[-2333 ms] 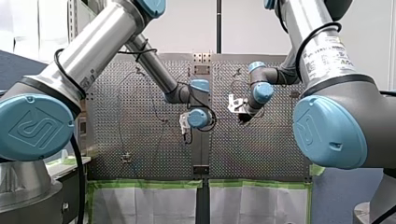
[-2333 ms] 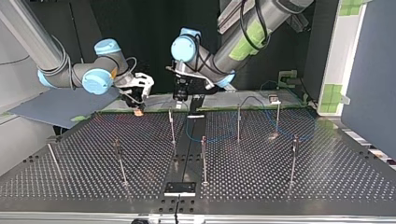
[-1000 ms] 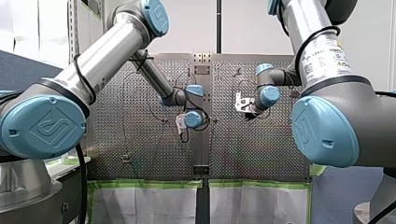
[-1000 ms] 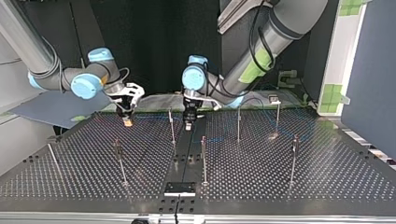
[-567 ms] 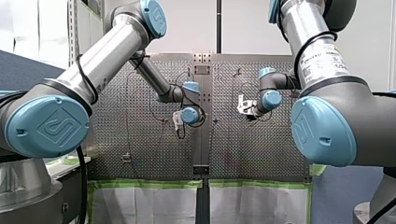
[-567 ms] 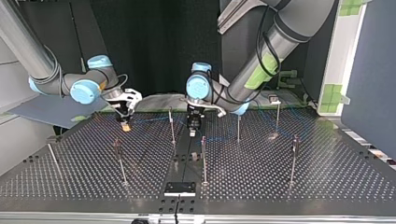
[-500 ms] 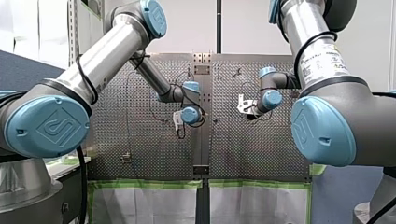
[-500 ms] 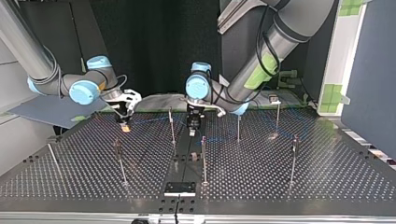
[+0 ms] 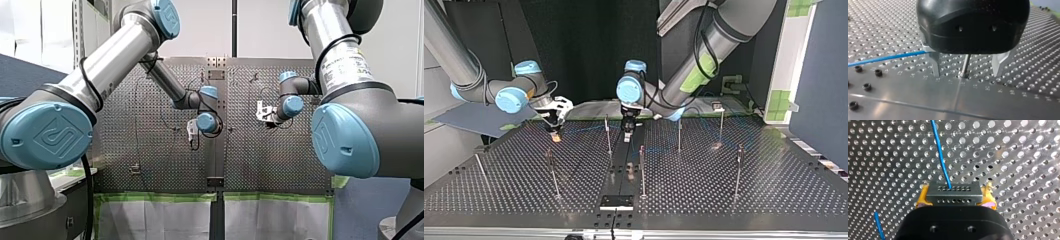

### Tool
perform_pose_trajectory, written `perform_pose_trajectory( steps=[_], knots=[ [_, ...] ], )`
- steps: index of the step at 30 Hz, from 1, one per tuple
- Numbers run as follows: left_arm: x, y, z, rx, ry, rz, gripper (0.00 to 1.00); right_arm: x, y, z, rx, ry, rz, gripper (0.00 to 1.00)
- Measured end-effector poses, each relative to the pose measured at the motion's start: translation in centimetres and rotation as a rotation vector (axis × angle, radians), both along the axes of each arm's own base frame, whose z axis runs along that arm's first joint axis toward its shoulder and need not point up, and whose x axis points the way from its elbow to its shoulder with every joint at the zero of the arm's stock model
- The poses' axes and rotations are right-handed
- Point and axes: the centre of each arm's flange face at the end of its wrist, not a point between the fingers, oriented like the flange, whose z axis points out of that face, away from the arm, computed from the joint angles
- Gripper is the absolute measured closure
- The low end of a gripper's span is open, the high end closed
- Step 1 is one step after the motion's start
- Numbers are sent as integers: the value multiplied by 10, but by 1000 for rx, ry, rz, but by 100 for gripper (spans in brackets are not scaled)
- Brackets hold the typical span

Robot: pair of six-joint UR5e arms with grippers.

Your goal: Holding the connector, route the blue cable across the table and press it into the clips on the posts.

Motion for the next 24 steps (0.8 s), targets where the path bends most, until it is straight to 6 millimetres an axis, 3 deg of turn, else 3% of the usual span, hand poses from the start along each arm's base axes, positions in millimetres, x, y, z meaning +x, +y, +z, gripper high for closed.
perform_pose_trajectory(
  steps=[9, 24],
  knots=[
    [-25, -12, 21, 61, 28, 1, 0, -7, -2, -1, 16, 1, -12, 100],
    [-91, -53, 29, 145, 95, -17, 0, -32, -11, -3, 45, 3, -52, 100]
  ],
)
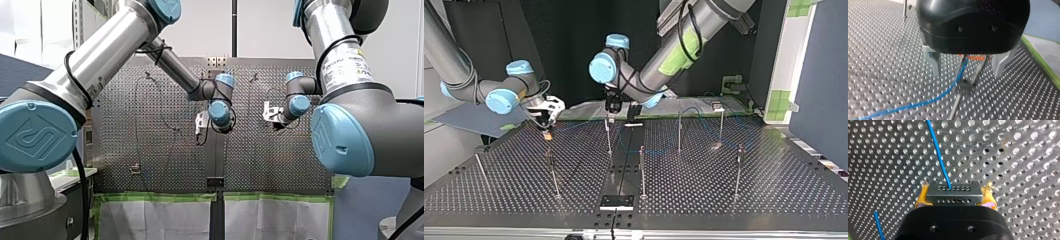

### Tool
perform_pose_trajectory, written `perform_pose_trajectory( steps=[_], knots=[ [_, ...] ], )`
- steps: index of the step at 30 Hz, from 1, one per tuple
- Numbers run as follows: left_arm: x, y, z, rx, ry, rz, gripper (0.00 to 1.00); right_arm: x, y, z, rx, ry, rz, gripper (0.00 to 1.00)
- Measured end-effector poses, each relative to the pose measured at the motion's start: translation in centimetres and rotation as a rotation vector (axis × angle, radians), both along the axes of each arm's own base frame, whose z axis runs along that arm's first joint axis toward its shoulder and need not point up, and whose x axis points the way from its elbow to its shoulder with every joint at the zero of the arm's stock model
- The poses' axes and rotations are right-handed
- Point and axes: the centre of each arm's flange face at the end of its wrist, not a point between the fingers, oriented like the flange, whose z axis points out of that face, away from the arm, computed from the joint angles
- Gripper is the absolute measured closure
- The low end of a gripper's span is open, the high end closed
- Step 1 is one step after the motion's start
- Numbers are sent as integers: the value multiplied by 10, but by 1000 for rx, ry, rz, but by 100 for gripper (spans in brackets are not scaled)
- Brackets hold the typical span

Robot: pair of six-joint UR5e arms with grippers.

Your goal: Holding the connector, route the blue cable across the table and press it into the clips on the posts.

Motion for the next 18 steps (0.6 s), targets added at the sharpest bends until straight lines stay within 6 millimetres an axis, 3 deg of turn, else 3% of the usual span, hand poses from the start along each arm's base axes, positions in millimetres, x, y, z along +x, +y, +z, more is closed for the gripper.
perform_pose_trajectory(
  steps=[10, 18],
  knots=[
    [-30, -43, 26, -91, -60, -35, 0, -16, -6, 0, 10, 1, -25, 100],
    [-53, -85, 13, -133, -52, -70, 0, -23, -6, 9, 10, -14, -16, 100]
  ],
)
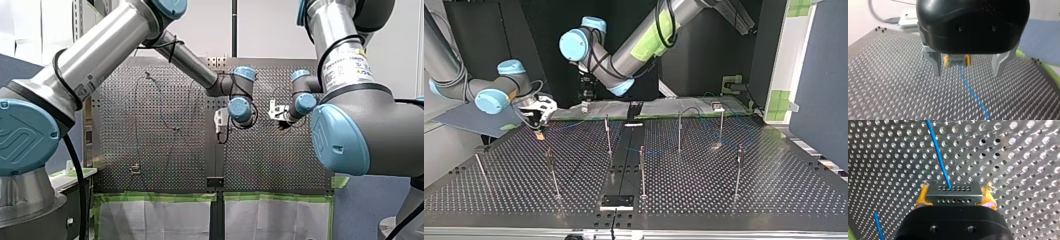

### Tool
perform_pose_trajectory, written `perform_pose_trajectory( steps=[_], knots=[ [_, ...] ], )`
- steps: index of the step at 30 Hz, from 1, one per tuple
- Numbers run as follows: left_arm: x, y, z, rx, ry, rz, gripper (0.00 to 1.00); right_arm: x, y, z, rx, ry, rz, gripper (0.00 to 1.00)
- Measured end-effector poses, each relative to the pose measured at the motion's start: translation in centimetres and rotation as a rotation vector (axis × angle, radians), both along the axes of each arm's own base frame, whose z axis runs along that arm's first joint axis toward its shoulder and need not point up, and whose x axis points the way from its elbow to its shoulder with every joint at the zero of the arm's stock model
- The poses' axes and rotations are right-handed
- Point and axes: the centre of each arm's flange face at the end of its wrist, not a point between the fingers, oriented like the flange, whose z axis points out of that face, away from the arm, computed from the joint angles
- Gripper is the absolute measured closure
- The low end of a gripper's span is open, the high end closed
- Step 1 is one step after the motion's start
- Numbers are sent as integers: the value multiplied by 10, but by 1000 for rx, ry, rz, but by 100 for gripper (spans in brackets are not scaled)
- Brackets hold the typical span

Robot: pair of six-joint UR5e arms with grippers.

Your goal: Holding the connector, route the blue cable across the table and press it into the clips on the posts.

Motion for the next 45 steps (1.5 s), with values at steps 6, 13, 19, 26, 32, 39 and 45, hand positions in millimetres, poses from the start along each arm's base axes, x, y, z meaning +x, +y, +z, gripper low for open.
perform_pose_trajectory(
  steps=[6, 13, 19, 26, 32, 39, 45],
  knots=[
    [-2, -20, -15, -19, 10, -7, 0, 1, 2, 3, -1, -8, 16, 100],
    [11, -27, -35, 3, 28, 32, 0, 0, 6, 6, 1, -10, 21, 100],
    [26, -32, -46, -15, 11, 82, 0, 0, 8, 6, 2, -10, 22, 100],
    [41, -42, -29, -72, -40, 114, 0, 0, 8, 5, 1, -10, 22, 100],
    [54, -48, -36, -83, -39, 116, 0, 0, 8, 5, 2, -11, 21, 100],
    [78, -49, -48, -103, -50, 144, 0, 0, 8, 5, 1, -11, 21, 100],
    [97, -43, -40, -124, -70, 172, 0, 0, 7, 5, 0, -12, 21, 100]
  ],
)
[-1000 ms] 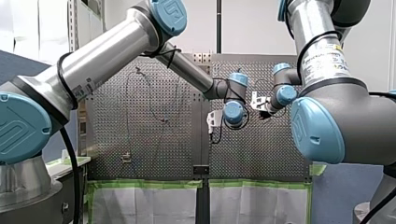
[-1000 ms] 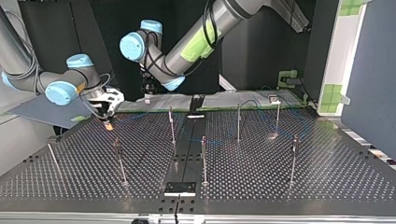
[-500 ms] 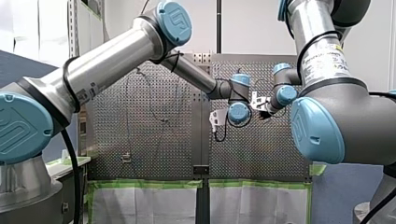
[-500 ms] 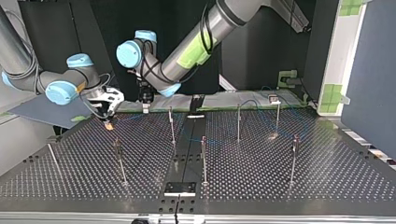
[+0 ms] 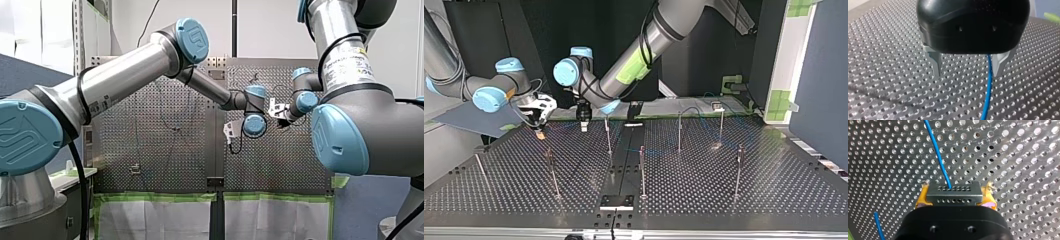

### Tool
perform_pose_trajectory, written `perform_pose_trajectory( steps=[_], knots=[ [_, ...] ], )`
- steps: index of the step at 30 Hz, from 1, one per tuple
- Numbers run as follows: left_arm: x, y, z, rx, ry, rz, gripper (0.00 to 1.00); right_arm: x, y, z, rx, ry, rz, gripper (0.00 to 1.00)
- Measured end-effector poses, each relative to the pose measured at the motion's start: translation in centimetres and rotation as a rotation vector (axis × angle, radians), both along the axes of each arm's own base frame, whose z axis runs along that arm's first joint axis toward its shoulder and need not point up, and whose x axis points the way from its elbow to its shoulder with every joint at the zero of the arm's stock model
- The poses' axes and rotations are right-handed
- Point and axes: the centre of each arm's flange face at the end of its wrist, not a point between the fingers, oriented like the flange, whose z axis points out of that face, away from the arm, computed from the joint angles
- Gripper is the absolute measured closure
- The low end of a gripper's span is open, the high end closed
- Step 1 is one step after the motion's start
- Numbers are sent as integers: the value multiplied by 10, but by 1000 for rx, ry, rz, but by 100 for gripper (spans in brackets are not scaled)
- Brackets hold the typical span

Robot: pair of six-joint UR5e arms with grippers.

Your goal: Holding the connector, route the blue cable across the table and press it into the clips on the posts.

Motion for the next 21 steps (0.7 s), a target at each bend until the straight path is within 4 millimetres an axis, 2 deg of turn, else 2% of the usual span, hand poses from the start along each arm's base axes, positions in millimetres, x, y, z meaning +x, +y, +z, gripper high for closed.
perform_pose_trajectory(
  steps=[10, 11, 12, 14, 15, 16, 17, 18, 20, 21],
  knots=[
    [-9, 1, -8, 26, 30, -9, 0, 0, 0, 0, 0, 0, 0, 100],
    [-9, 0, -9, 27, 31, -10, 13, 0, 0, 0, -1, 0, 0, 100],
    [-10, 0, -9, 27, 32, -11, 13, 0, 0, 0, 0, 0, 0, 100],
    [-11, -1, -9, 25, 30, -13, 47, 0, 0, 0, -1, 0, 0, 100],
    [-11, -1, -9, 25, 29, -13, 47, 0, 0, 0, -1, 0, 0, 100],
    [-11, -1, -9, 24, 28, -14, 58, 0, 0, 0, -1, 0, 0, 100],
    [-11, -2, -9, 24, 28, -14, 73, 0, 0, 0, -1, 0, 0, 100],
    [-11, -2, -9, 25, 28, -14, 73, 0, 0, 0, -1, 0, 0, 100],
    [-11, -1, -9, 28, 28, -15, 91, 0, 0, 1, -1, 0, 0, 100],
    [-11, -1, -9, 30, 29, -16, 91, 0, 0, 1, -1, 0, 0, 100]
  ],
)
